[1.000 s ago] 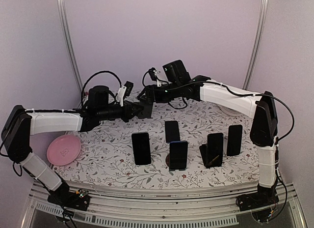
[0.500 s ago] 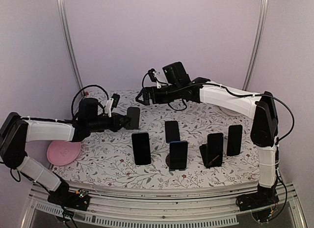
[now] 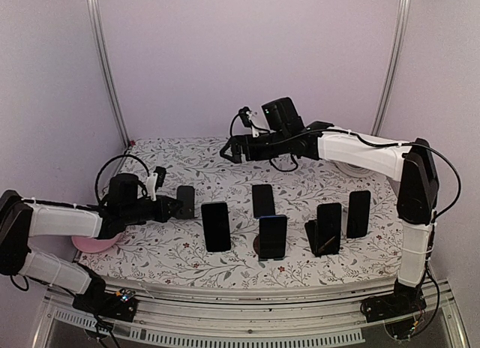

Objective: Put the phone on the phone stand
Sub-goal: Place the phone stand at the center of the board.

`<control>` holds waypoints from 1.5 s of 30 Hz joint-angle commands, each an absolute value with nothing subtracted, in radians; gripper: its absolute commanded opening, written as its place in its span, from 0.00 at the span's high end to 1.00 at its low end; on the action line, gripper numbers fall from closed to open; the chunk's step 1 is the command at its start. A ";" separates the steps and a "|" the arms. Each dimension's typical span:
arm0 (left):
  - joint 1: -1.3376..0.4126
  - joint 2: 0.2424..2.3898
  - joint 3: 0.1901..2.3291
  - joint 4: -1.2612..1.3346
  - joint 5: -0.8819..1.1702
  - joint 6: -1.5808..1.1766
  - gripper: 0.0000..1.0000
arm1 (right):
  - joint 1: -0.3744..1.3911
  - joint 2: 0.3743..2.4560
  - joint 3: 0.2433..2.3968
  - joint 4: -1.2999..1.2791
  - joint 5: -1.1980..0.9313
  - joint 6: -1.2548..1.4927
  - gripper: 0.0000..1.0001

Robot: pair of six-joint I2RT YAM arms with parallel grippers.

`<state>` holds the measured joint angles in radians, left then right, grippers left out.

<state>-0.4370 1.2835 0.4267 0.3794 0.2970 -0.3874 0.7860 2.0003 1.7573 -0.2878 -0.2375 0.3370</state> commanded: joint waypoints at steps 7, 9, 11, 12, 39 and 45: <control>-0.418 1.259 0.348 0.462 0.322 -0.431 0.99 | 0.783 1.951 1.699 -0.241 -0.228 0.324 0.01; -0.412 1.261 0.338 0.465 0.341 -0.432 0.95 | 0.782 1.950 1.694 -0.242 -0.222 0.321 0.01; -0.405 1.260 0.331 0.464 0.350 -0.434 0.92 | 0.782 1.949 1.689 -0.244 -0.215 0.318 0.01; -0.402 1.258 0.327 0.462 0.353 -0.435 0.90 | 0.783 1.947 1.688 -0.245 -0.211 0.317 0.01; -0.459 1.045 0.259 0.223 0.152 -0.649 0.46 | 0.782 1.940 1.670 -0.255 -0.189 0.293 0.01; -0.552 1.095 0.244 0.234 0.072 -0.727 0.50 | 0.782 1.933 1.655 -0.247 -0.191 0.294 0.01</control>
